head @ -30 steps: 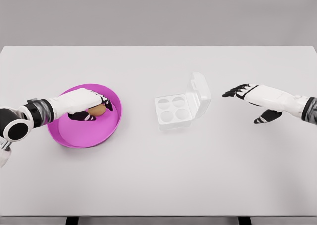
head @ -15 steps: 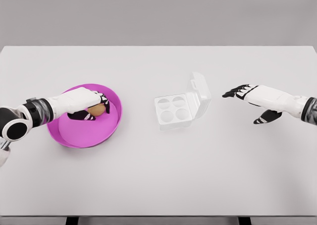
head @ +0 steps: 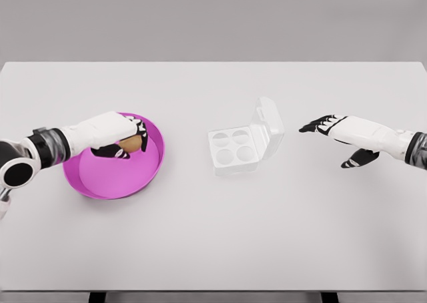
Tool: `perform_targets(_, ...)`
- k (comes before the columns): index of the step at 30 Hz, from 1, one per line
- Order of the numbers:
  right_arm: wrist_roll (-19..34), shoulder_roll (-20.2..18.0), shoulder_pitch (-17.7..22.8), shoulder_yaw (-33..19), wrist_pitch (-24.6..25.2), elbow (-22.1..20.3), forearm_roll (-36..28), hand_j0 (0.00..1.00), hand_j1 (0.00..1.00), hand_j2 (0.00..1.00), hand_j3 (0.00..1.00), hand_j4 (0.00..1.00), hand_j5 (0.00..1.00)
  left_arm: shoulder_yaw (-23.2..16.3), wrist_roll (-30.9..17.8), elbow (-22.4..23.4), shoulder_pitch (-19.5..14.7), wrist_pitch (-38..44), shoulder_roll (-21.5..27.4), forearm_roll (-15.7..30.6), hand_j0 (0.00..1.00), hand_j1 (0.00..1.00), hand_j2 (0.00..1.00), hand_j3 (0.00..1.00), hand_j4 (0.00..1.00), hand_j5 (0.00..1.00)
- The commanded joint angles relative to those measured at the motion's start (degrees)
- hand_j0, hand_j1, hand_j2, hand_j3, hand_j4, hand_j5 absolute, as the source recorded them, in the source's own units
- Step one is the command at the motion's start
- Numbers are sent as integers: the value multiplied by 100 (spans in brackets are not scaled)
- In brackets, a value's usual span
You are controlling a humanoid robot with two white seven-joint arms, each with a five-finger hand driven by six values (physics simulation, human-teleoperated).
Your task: Pack egg into the box and close the box lid
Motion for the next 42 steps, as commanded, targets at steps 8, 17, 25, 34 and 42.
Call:
perform_targets(8, -2, 3, 0, 1, 15, 4, -37, 100, 100, 100, 100, 100, 100, 134, 4, -161, -17, -66, 131, 299, 37, 37, 37, 37, 37, 37)
perform_targets(17, -2, 29, 0, 1, 15, 22, -37, 100, 100, 100, 100, 100, 100, 231, 4, -284, -132, -110, 52, 448, 37, 37, 37, 37, 37, 37)
perform_targets(25, -2, 47, 0, -8, 15, 22, -37, 100, 100, 100, 100, 100, 100, 231, 4, -363, -211, -233, -80, 475, 36, 36, 36, 36, 36, 36)
perform_targets(34, -2, 47, 0, -8, 15, 22, -37, 100, 100, 100, 100, 100, 100, 222, 4, -363, -299, -233, -466, 475, 36, 36, 36, 36, 36, 36)
perform_targets(42, -2, 73, 0, -8, 15, 30, -37, 100, 100, 100, 100, 100, 100, 187, 4, -363, -299, -224, -765, 448, 37, 37, 37, 37, 37, 37)
